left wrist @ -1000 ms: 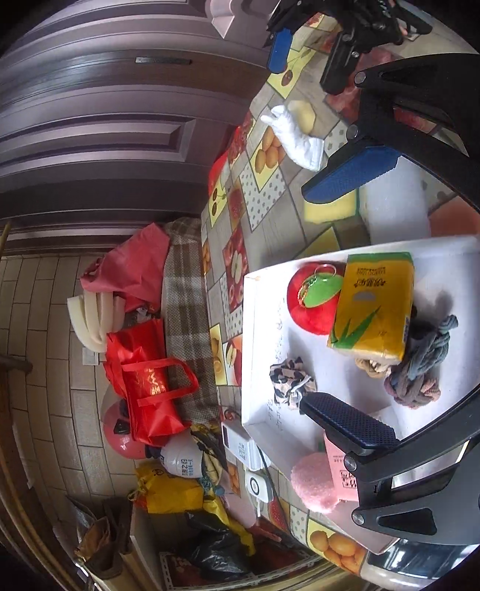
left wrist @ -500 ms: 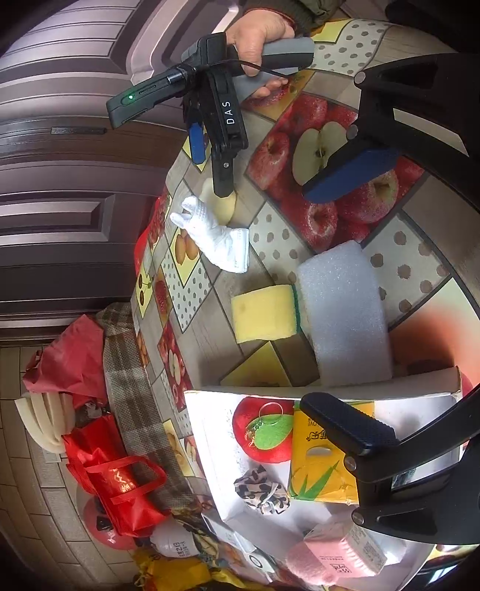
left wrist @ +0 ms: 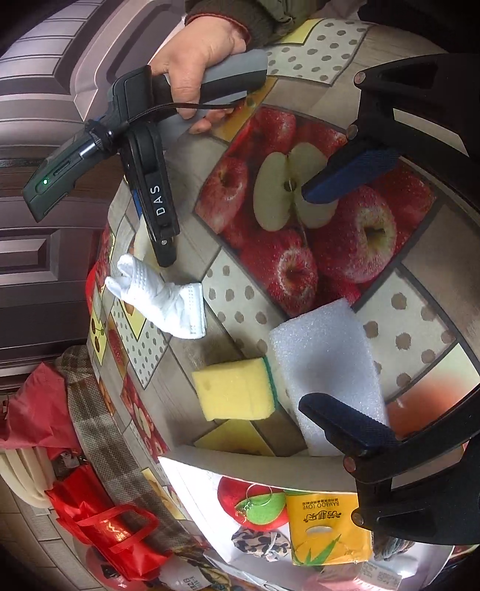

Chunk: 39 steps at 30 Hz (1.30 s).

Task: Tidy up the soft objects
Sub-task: 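Move both grippers back out to the table toward the foam pieces, then grasp the white foam sheet with the left gripper while the right holds the cream foam disc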

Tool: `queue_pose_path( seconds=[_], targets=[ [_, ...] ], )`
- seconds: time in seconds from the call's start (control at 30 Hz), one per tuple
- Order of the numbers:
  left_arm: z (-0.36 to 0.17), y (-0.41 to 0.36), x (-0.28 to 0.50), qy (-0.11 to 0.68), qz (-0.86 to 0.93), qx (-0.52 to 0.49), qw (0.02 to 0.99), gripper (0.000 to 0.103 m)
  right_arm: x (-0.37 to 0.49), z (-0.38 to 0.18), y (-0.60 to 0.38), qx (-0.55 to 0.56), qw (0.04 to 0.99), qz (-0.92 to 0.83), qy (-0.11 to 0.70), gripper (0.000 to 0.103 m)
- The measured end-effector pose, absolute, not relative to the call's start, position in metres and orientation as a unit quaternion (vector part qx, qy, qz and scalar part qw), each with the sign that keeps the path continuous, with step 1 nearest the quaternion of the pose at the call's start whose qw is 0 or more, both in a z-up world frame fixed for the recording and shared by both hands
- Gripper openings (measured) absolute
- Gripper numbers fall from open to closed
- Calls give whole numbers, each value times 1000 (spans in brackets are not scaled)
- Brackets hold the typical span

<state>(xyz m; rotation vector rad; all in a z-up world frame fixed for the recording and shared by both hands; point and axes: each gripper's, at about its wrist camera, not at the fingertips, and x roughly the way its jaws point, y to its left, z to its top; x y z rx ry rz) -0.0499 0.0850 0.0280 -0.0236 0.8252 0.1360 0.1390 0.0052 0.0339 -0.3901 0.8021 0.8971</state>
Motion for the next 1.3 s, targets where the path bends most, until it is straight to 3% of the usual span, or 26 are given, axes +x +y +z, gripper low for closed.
queue_pose_path(
  seconds=[0.13, 0.3, 0.47, 0.67, 1.13, 1.2, 1.23, 1.27, 1.3],
  targets=[
    [40, 52, -52, 370, -24, -24, 928, 102, 147, 35, -1, -153, 807, 420, 386, 65],
    [66, 59, -65, 328, 11, 31, 944, 103, 146, 36, -2, -147, 808, 420, 387, 65],
    [66, 111, -42, 400, 34, -5, 916, 103, 149, 36, -4, -136, 805, 425, 391, 65],
    [35, 109, -28, 459, 18, -4, 888, 103, 150, 36, -5, -132, 805, 426, 392, 65],
    [23, 87, -59, 463, 8, 36, 886, 102, 151, 36, -6, -128, 804, 428, 393, 65],
    [22, 83, -60, 462, -8, 33, 886, 97, 152, 36, -6, -128, 804, 428, 393, 65],
    [23, 83, -62, 455, -20, 25, 890, 90, 152, 36, -6, -128, 804, 428, 393, 65],
    [24, 85, -63, 444, -30, 9, 896, 76, 152, 36, -6, -128, 804, 428, 393, 65],
    [22, 86, -64, 440, -29, -1, 897, 75, 152, 36, -6, -127, 804, 428, 393, 65]
  ],
)
